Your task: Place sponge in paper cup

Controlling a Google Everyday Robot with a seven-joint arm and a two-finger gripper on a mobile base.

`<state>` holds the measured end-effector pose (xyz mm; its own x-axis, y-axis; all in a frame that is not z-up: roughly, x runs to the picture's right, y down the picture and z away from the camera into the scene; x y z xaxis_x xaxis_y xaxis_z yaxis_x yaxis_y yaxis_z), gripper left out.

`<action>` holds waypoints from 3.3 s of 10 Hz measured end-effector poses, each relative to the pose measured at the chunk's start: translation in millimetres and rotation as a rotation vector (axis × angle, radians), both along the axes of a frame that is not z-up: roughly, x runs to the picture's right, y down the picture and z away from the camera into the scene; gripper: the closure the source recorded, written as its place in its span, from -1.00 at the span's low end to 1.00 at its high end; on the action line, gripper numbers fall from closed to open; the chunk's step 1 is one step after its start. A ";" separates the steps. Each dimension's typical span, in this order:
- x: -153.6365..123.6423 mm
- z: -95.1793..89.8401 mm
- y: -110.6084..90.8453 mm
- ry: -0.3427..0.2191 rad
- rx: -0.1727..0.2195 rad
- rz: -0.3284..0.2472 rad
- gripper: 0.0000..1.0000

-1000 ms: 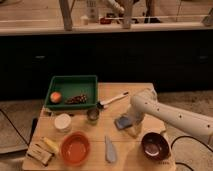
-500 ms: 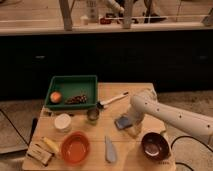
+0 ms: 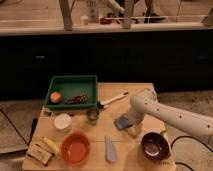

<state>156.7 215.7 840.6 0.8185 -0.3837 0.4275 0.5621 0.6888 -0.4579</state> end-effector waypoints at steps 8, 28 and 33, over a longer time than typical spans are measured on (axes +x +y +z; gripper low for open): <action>0.2 -0.1 0.8 -0.005 0.002 -0.019 -0.60; -13.5 3.6 -5.9 -0.009 0.006 -0.038 -0.57; -13.1 9.2 -4.4 -0.003 0.002 -0.029 0.30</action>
